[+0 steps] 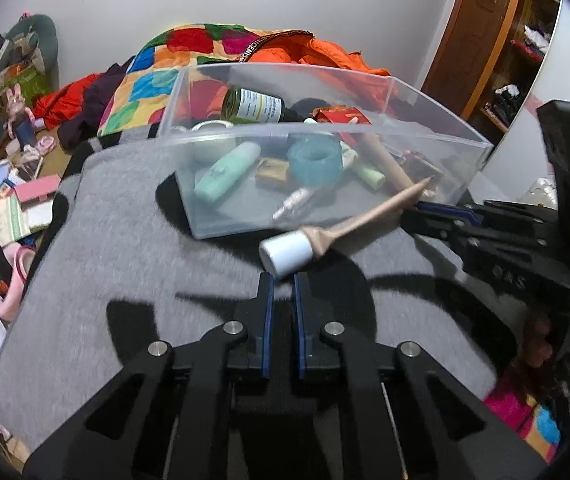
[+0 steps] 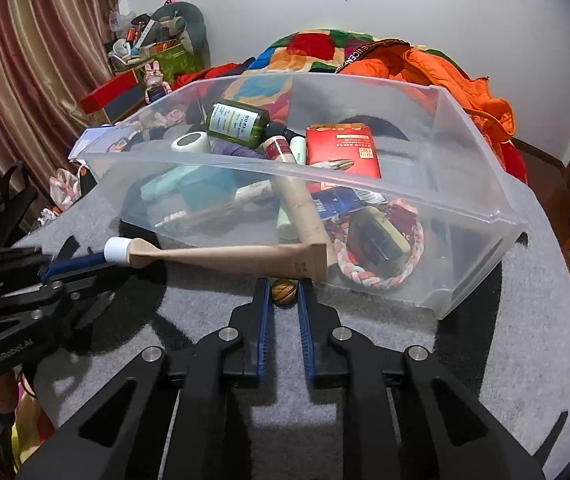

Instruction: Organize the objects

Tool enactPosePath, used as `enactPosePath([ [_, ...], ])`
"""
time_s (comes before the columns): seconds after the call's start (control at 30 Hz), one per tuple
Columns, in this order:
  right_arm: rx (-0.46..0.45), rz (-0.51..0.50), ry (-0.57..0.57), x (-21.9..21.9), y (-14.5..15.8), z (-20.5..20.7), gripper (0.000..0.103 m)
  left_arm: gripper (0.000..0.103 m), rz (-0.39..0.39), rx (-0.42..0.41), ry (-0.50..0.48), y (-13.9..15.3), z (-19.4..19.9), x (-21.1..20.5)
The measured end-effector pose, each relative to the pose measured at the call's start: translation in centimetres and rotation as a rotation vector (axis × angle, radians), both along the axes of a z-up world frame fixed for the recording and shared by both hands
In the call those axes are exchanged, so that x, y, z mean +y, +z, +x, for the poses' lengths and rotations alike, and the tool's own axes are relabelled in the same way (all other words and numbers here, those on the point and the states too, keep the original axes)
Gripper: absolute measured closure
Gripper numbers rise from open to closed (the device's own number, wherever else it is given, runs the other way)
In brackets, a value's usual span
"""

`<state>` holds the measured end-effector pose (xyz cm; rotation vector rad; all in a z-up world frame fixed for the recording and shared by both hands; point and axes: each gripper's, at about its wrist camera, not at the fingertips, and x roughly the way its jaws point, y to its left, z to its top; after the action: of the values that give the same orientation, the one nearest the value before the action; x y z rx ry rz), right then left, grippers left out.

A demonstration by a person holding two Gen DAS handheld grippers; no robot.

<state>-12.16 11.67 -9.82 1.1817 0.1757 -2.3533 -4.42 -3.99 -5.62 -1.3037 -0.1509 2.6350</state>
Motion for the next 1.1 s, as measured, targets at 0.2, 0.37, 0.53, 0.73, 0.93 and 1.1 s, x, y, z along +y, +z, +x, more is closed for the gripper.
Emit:
enactPosePath([
  [0.2, 0.012, -0.018, -0.001, 0.6, 0.5, 0.7, 0.091, 0.092, -0.041, 0.024, -0.021, 1.0, 1.2, 0.0],
  [0.37, 0.019, -0.035, -0.012, 1.5, 1.2, 1.3, 0.091, 0.050, -0.105, 0.043, -0.057, 1.4, -0.2, 1.6],
  [0.53, 0.031, -0.036, -0.020, 2.5, 1.7, 2.1, 0.091, 0.042, -0.170, 0.017, -0.115, 0.7, -2.5, 3.6],
  [0.73, 0.027, -0.038, -0.027, 3.6, 1.7, 2.5, 0.091, 0.040, -0.141, -0.033, -0.154, -0.2, -4.3, 4.0],
  [0.93, 0.019, -0.046, -0.040, 3.9, 1.6, 2.1, 0.091, 0.064, -0.052, -0.015, -0.158, 0.1, -3.6, 3.3],
  [1.1, 0.023, -0.055, -0.048, 4.2, 1.9, 2.2, 0.091, 0.066, 0.017, -0.005, -0.121, 0.5, -1.9, 2.5],
])
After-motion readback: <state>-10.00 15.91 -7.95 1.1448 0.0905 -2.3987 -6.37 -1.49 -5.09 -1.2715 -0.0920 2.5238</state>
